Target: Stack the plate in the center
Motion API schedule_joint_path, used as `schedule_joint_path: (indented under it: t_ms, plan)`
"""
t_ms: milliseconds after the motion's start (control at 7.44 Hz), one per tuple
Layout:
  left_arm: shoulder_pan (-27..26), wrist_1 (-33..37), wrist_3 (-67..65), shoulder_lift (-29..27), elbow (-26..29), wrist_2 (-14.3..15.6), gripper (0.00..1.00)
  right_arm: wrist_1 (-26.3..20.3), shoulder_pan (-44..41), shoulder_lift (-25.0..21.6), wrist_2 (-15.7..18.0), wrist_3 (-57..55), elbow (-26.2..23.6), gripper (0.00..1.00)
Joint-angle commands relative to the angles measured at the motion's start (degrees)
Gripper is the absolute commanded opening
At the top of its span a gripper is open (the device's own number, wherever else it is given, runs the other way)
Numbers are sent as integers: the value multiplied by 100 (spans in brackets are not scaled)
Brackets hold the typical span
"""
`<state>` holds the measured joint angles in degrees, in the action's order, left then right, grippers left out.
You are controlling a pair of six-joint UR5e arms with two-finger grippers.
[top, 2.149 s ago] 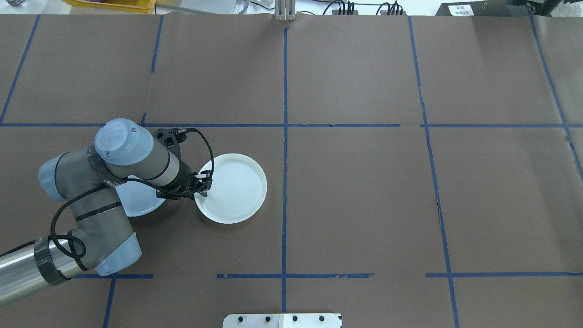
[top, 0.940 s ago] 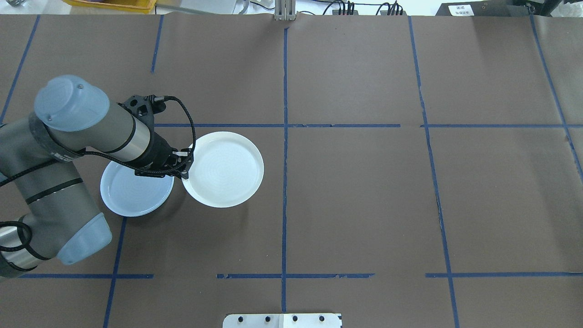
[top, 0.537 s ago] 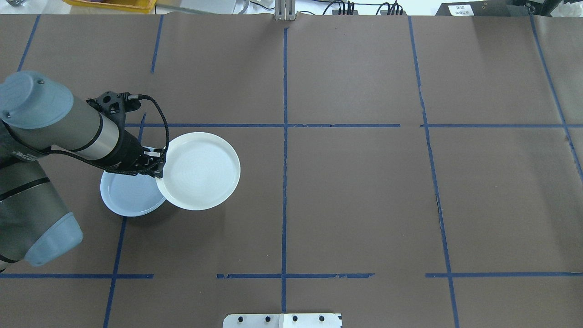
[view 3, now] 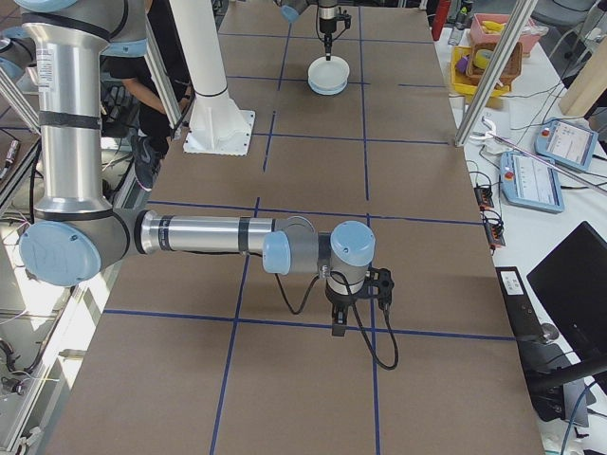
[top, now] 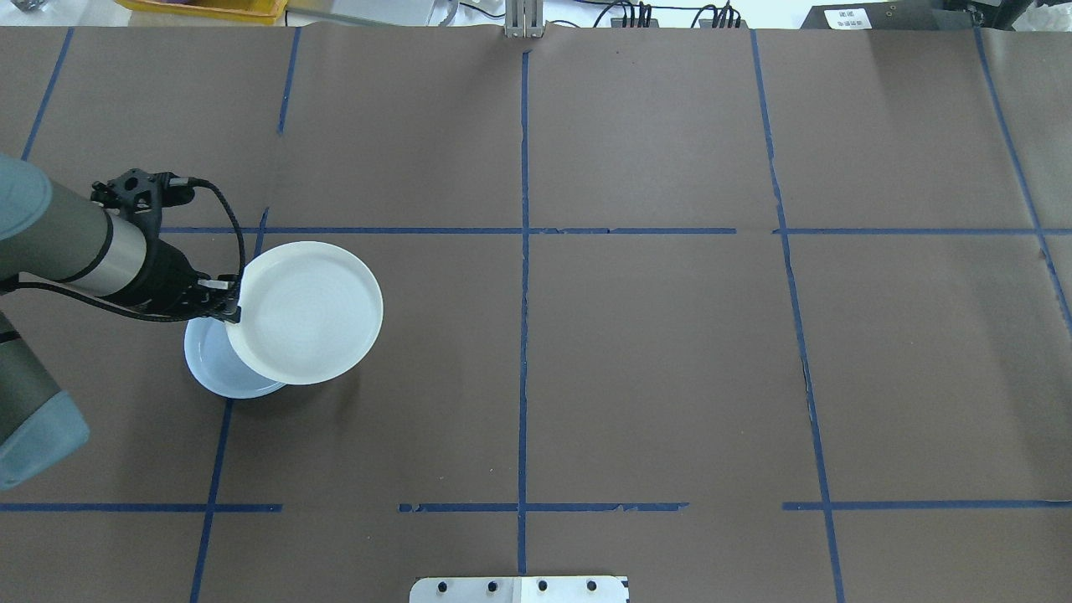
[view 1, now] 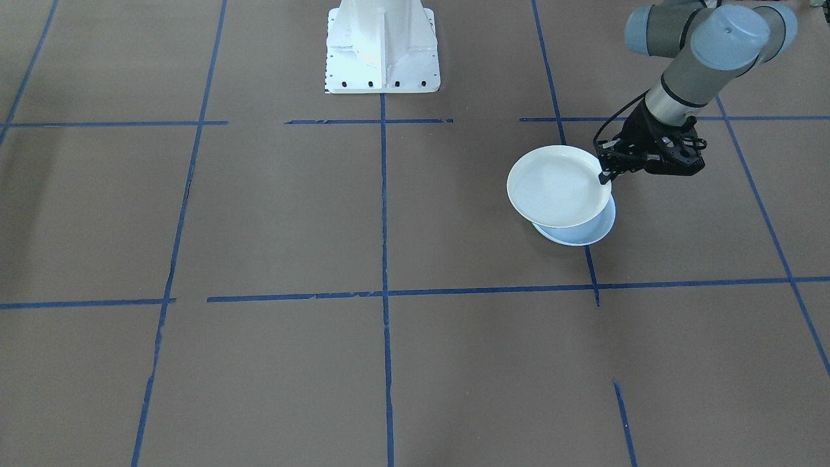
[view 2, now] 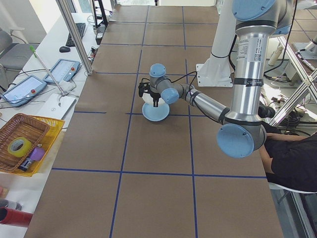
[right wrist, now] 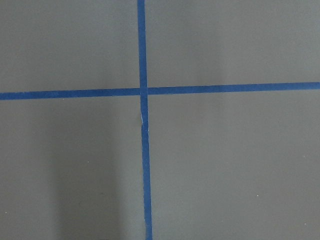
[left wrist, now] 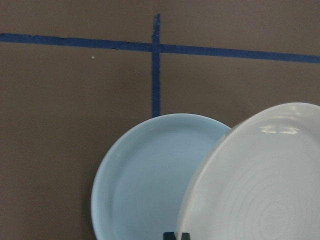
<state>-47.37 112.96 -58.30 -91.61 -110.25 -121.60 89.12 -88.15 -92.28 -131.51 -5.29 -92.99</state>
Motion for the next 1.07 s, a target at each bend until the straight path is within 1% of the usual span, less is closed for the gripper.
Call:
schedule_joint_path:
  t_ms: [0,269,403,537,940]
  plan:
    - [-96,68,292,230,56,-4,0,0,0,0,-6,1,0,100]
    - [-105,68,319,249,56,-4,0,0,0,0,-6,1,0,100]
    - [-123,68,441,249,65,-4,85,0,0,0,-6,1,0,100]
    - [-149,68,512,249,65,5,100,0,0,0,-6,1,0,100]
    - [-237,85,626,222,4,40,100,0,0,0,2,-7,0,100]
